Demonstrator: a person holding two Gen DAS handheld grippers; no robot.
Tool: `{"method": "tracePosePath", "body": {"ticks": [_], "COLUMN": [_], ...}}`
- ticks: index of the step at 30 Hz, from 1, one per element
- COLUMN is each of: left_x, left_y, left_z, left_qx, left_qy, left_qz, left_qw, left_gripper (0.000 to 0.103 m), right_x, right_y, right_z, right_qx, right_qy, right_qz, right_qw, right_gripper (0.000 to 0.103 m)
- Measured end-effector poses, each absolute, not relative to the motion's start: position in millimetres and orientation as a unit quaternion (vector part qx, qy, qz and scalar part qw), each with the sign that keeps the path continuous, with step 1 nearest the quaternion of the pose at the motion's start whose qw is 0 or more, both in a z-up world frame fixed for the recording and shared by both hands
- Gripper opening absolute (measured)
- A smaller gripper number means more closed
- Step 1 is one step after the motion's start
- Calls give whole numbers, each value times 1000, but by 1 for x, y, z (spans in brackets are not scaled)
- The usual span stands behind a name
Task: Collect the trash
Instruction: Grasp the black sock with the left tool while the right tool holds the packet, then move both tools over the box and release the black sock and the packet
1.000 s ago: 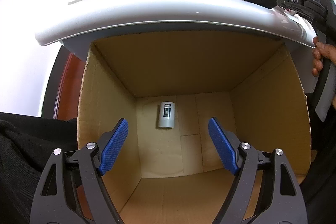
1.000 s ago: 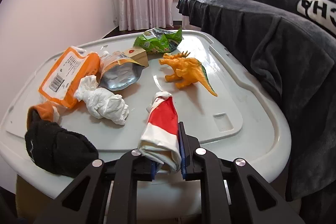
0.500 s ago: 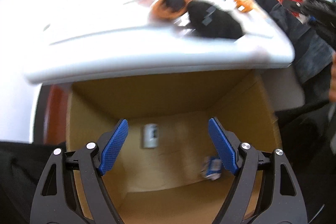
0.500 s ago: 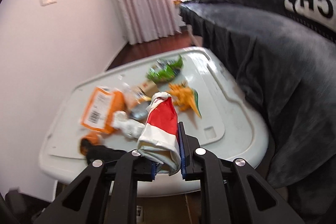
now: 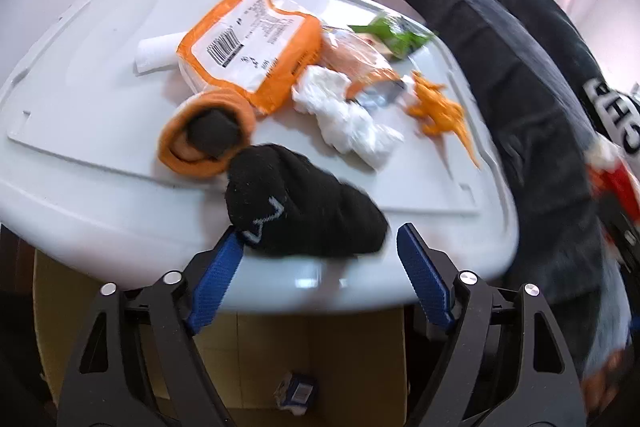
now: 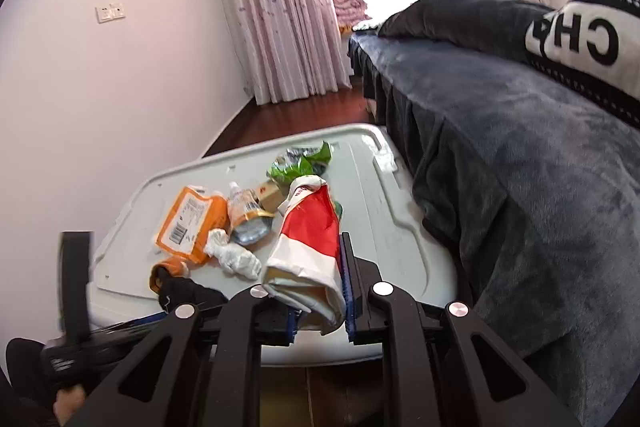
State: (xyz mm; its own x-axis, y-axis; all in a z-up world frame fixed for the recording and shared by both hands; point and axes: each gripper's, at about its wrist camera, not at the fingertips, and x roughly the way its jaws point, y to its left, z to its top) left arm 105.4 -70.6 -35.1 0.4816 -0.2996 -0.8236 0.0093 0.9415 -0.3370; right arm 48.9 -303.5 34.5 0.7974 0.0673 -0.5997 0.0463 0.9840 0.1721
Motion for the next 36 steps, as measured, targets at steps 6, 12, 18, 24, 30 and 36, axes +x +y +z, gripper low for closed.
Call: {"method": "tracePosePath", "body": {"ticks": [6,12,18,24,30,36], "left_x": [124,109,99,73,54,30], "left_y": [-79,-86,-70,-61,-39,-18], "left_z": [-53,-54,-46,-25,-12,-12], "left_qx": [-124,-65,-63,-18,-2,21], "left_qy": [477,452,448,418,418,430], "left_qz": [-27,-21,-44,-70,-62,-48], "left_qw": [870,890,891,906,906,901], "left_gripper": [80,49,46,46,46,46], "right_x": [51,53,57,59,57,41], "right_y": [-299,-299,-290,-273,-254,-231], "right_z": [31,27,18,8,1,-7], "right_qx": [100,102,93,74,59,46], "right_qy": [326,334,352,367,370,369], "right_qz": [26,24,29,39,51,72], "right_qw": [940,937,931,927,926,926], "right_gripper": [17,17,17,17,17,17]}}
